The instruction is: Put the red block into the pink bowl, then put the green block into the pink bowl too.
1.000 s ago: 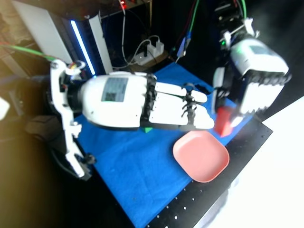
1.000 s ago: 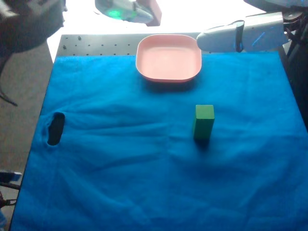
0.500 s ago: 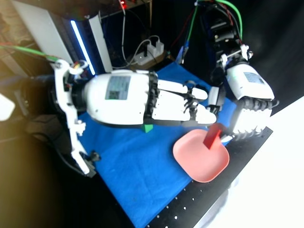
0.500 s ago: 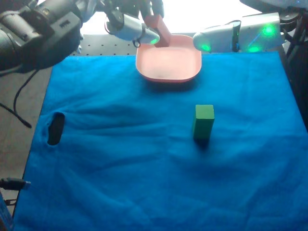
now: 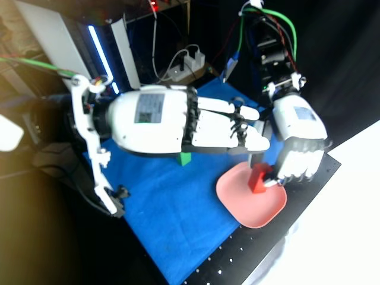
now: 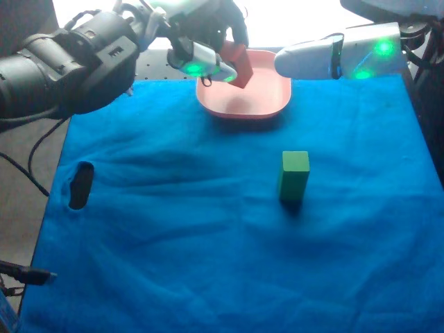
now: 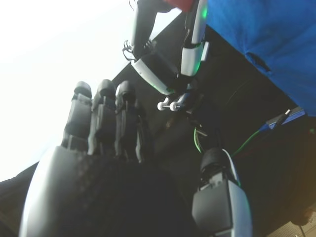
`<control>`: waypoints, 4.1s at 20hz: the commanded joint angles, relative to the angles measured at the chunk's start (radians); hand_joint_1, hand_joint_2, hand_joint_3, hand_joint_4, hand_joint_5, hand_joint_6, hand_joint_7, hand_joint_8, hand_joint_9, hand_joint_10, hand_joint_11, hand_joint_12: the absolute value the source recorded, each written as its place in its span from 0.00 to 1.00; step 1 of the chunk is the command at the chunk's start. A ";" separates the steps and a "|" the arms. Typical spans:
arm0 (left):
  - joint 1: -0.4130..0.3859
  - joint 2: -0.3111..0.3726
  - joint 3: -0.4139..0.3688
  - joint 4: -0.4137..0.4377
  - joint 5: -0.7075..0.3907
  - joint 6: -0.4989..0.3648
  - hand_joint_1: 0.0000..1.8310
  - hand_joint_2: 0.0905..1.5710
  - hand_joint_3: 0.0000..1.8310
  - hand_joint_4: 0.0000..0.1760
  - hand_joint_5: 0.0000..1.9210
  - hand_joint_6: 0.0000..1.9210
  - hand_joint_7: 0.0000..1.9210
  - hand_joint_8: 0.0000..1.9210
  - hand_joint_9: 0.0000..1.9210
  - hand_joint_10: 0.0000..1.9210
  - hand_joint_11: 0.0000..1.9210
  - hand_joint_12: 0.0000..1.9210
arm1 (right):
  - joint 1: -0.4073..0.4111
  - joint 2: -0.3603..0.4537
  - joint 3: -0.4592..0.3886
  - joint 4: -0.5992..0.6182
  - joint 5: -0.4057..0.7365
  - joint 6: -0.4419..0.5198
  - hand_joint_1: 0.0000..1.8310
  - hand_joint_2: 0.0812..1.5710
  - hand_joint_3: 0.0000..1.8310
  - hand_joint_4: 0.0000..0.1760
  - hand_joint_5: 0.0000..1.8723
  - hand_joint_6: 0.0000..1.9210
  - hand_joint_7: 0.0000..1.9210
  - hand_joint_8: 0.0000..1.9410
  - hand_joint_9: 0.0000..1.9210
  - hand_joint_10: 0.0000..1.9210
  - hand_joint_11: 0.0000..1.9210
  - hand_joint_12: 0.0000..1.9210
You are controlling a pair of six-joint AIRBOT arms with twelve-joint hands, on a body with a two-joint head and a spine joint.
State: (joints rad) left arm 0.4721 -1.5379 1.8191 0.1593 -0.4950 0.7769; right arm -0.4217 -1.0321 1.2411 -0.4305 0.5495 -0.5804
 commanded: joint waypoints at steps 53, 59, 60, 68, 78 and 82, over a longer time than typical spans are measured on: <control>-0.070 0.372 -0.278 -0.115 -0.151 0.171 0.58 0.49 0.00 0.12 0.28 0.00 0.30 0.00 0.26 0.00 0.07 0.29 | -0.256 -0.004 -0.065 0.166 0.179 0.040 0.31 0.48 0.00 0.00 0.33 0.00 0.42 0.01 0.43 0.04 0.18 0.67; -0.060 0.375 -0.295 -0.116 -0.178 0.172 0.56 0.49 0.00 0.00 0.29 0.00 0.30 0.00 0.28 0.00 0.05 0.37 | -0.281 -0.033 -0.043 0.191 0.178 0.040 0.31 0.49 0.00 0.00 0.36 0.00 0.49 0.00 0.40 0.27 0.22 0.74; -0.058 0.378 -0.301 -0.115 -0.185 0.172 0.57 0.49 0.00 0.00 0.28 0.00 0.30 0.00 0.28 0.00 0.05 0.37 | -0.284 -0.039 -0.037 0.196 0.178 0.040 0.29 0.49 0.00 0.00 0.36 0.00 0.49 0.00 0.40 0.30 0.23 0.72; -0.052 0.386 -0.308 -0.116 -0.191 0.172 0.53 0.48 0.00 0.00 0.27 0.00 0.29 0.00 0.27 0.00 0.04 0.39 | -0.297 -0.073 -0.020 0.211 0.179 0.040 0.39 0.50 0.00 0.00 0.42 0.00 0.56 0.02 0.36 0.60 0.26 0.87; -0.051 0.382 -0.309 -0.116 -0.194 0.172 0.51 0.49 0.00 0.00 0.27 0.00 0.30 0.00 0.29 0.00 0.07 0.41 | -0.297 -0.085 -0.016 0.212 0.179 0.040 0.69 0.67 0.00 0.00 0.59 0.32 0.52 0.64 0.46 0.73 0.38 0.90; -0.047 0.379 -0.311 -0.113 -0.201 0.172 0.50 0.48 0.00 0.00 0.27 0.00 0.29 0.00 0.28 0.00 0.05 0.40 | -0.296 -0.089 -0.009 0.217 0.180 0.040 0.69 0.68 0.00 0.00 0.58 0.29 0.53 0.63 0.48 0.78 0.40 0.96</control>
State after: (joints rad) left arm 0.4301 -1.1557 1.5082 0.0555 -0.5686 0.9504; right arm -0.7280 -1.1160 1.2282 -0.2348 0.6312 -0.5392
